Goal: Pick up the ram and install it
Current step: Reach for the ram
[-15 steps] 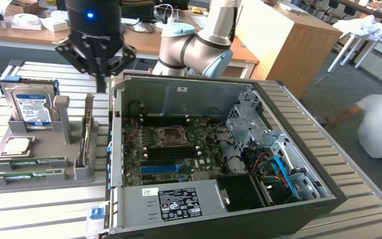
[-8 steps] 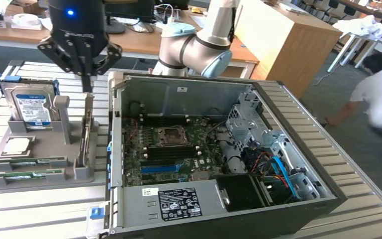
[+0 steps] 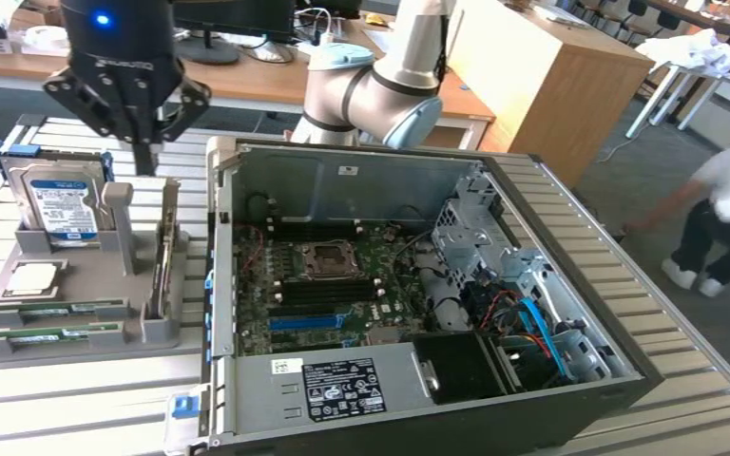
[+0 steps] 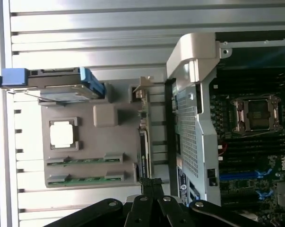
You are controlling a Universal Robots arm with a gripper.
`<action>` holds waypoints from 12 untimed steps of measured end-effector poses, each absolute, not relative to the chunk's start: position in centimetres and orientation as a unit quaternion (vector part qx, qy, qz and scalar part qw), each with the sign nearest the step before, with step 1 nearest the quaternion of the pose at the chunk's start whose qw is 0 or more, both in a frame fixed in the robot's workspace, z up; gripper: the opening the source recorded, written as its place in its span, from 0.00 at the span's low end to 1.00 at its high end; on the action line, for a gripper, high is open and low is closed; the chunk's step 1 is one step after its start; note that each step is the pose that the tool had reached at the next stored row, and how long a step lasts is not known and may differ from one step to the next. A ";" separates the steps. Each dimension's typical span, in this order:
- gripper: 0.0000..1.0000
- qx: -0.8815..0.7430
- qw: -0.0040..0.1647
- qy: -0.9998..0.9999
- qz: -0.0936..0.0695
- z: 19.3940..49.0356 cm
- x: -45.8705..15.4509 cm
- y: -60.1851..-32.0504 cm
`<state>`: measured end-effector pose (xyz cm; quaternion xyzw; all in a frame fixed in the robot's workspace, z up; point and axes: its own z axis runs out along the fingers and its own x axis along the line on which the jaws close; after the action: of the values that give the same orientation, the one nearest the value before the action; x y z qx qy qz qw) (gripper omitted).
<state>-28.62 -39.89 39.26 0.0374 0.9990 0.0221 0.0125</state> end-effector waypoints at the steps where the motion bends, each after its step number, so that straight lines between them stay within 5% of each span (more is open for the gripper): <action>1: 0.10 0.037 0.012 0.999 0.022 39.3 -28.9 -39.9; 12: 0.10 0.037 0.012 0.999 0.022 39.3 -32.2 -39.9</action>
<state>-32.19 -39.89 39.25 0.0374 0.9990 0.0221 0.0125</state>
